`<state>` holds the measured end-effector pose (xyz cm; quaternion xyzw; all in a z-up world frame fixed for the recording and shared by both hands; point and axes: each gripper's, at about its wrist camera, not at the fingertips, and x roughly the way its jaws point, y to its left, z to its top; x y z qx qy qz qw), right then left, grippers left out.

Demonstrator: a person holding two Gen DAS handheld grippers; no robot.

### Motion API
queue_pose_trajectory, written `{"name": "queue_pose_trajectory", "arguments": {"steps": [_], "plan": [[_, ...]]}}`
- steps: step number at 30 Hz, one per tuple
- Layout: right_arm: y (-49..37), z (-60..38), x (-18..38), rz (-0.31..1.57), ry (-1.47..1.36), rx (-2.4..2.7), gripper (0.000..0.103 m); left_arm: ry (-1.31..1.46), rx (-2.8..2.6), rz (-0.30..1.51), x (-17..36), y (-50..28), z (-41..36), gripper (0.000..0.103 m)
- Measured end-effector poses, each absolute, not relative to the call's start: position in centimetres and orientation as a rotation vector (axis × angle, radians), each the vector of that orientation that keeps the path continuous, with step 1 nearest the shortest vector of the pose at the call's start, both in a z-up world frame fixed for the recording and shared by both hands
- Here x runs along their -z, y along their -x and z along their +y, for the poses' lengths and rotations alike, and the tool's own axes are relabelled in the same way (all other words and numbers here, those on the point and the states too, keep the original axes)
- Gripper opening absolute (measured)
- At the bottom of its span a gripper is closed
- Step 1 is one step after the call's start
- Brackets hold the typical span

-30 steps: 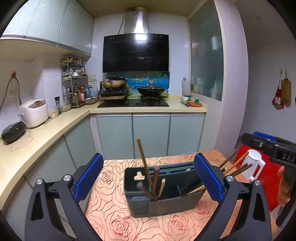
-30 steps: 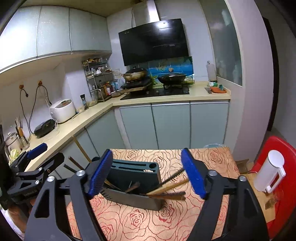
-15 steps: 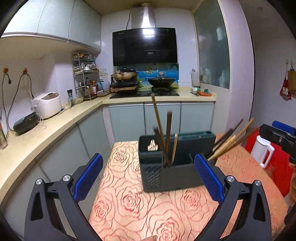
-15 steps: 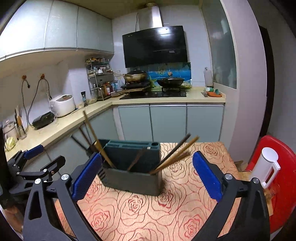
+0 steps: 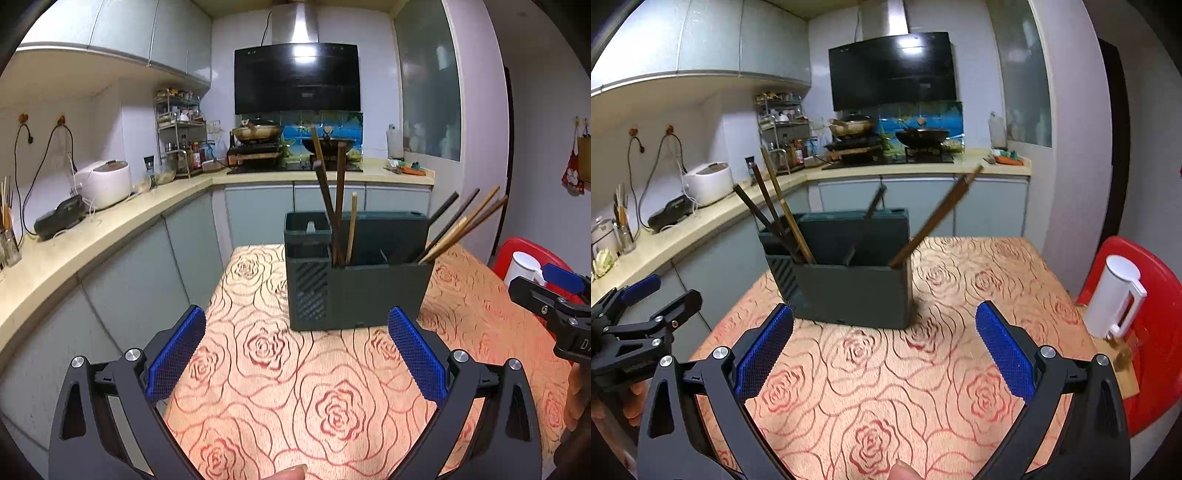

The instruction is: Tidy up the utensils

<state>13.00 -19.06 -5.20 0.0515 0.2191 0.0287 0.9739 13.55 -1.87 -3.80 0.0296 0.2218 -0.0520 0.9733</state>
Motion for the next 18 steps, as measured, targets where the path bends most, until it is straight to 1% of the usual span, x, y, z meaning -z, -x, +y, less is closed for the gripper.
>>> {"name": "queue_pose_trajectory", "arguments": {"steps": [8,18], "plan": [[-11.6,-18.7,7.0,0.442,-0.075,-0.033,0.096,-0.023,0.072,0.472,5.4,-12.7,-1.2,0.096],[-11.2,-17.9,7.5,0.435,-0.08,-0.041,0.096,-0.07,0.053,0.417,5.6,-11.4,-1.7,0.096]]}}
